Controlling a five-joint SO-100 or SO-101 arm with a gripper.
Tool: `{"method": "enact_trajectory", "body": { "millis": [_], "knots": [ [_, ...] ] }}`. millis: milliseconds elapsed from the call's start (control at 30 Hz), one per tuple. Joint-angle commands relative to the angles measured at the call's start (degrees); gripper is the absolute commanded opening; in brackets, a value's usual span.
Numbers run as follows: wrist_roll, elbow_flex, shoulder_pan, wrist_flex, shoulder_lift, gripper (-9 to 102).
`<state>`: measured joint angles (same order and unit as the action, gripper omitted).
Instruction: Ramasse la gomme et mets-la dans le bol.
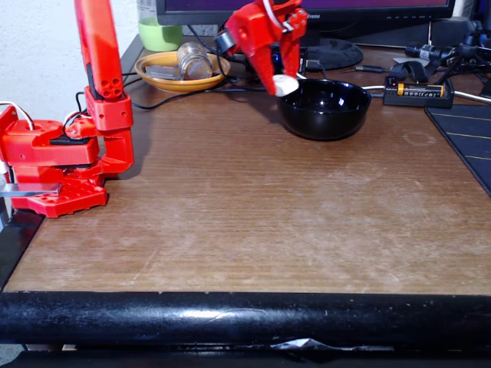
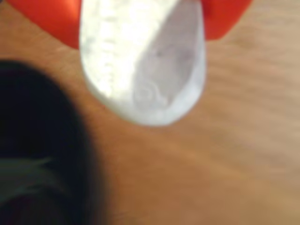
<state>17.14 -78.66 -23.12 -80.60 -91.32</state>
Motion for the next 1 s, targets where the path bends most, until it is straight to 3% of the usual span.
{"method": "enact_trajectory", "body": {
  "millis": [0,633,800,967],
  "knots": [
    [-1.32,16.00,-1.58,-3.78,1.76,-6],
    [-9.49,31.38,-3.25,0.09,13.89,-6],
    [-8.96,50.19,-2.55,-6.68,25.49,-6],
    [-6.77,82.27,-2.11,-19.60,44.65,-6]
  ]
}}
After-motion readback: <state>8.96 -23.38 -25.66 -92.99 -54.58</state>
